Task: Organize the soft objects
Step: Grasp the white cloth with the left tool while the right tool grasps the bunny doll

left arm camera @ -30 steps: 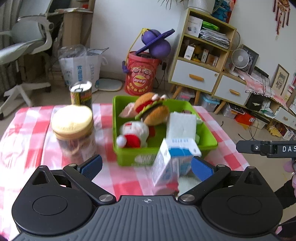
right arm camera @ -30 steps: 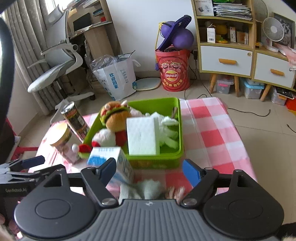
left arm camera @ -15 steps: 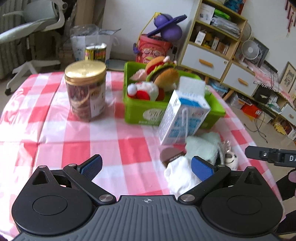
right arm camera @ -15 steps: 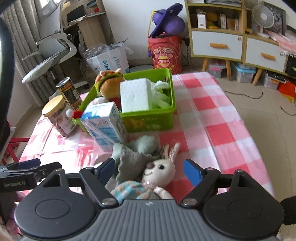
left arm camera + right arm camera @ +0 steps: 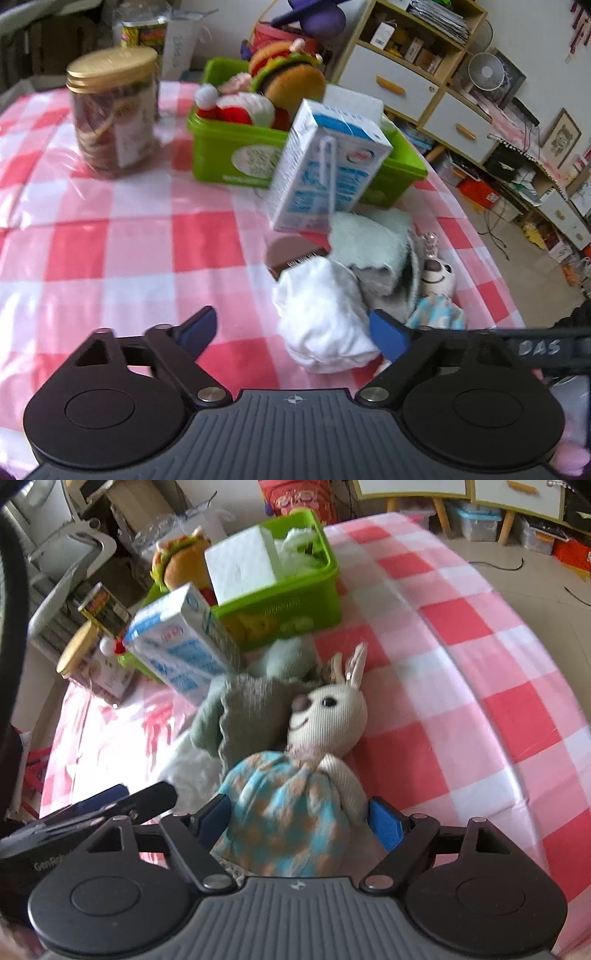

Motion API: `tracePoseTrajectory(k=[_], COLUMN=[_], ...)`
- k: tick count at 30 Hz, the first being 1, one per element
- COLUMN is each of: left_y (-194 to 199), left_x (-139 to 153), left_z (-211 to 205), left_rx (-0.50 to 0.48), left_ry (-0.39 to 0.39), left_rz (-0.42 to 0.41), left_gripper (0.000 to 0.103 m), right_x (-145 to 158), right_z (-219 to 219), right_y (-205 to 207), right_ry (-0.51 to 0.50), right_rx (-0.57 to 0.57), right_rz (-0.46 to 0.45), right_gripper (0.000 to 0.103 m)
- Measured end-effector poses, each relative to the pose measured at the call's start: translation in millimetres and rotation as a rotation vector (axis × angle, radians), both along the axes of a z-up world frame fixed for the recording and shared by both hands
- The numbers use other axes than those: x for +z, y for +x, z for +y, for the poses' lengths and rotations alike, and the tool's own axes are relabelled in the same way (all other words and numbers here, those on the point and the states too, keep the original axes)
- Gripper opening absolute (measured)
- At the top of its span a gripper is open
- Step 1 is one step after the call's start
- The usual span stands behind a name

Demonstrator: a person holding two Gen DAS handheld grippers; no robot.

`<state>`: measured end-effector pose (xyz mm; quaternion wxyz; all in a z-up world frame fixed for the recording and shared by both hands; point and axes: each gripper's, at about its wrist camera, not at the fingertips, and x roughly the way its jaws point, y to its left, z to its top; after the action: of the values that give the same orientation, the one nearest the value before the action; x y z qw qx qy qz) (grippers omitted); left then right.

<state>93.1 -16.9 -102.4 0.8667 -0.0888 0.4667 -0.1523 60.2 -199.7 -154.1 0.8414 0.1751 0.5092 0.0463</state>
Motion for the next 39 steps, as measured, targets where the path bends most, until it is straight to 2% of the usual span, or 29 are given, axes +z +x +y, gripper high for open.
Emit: tracePoseTrajectory(k=[4,6,9,14,19,25,28,30,33,38,39], left_y=[1.9,1.6,0.1,-4.5,-11.1,-19.4,-23.0,-24.9,-26.4,-23.3,-22.9], left_x=[-7.5,-8.6,-9.8,-5.4,0.7,2.9,3.8,5.5,8.0,4.4,3.4], left_z=[-5.1,-6.4,-10.1,-8.9,9.2,31.2,38.9,39.1,34.8,27.4,26.9], left_rx=[-0.015,-0.032,-0.066,-0.09,-0.093,-0.07,-0.062,-0.064,-0.078,-0.09,-0.086], left_ry=[-0.034,-0.047,-0.047,-0.025,0.007,0.083,0.073,0.071,0.067,0.079,0.084], left_rz=[0.028,0.034,0.04,0.055,0.045,0.007,-0.008,-0.02,-0.033,-0.027,-0.023], left_gripper=[0.07,0.06,0.048,0.043,0.042,0.044,0.049,0.056,0.058,0.05,0.046], right_x=[-9.1,-7.7,-6.5,-4.9,-2.4,1.2,4.5,5.2,3.4,-4.2,-5.1], right_z=[1.8,5.0,9.3,8.0,-6.3,-31.6,-39.7,-42.1,-39.7,-34.0,-34.1], right_y=[0.2,-0.4,-0.5,-6.7,-14.7,-22.1,-24.4,-24.5,-21.1,-13.4,-13.2], right_ry=[-0.005,-0.032,-0.056,-0.088,-0.115,-0.111,-0.057,-0.019,0.009,-0.037,-0.044], right_rx=[-0.005,0.023,0.078,0.152,0.173,0.089,0.06,0.043,0.036,0.011,0.009], right_rz=[0.01,0.001,-0.008,-0.003,0.001,-0.003,-0.018,-0.02,-0.015,0.002,0.006], right_gripper=[0.061,0.045,0.033,0.022,0.022,0.023,0.032,0.043,0.045,0.044,0.035])
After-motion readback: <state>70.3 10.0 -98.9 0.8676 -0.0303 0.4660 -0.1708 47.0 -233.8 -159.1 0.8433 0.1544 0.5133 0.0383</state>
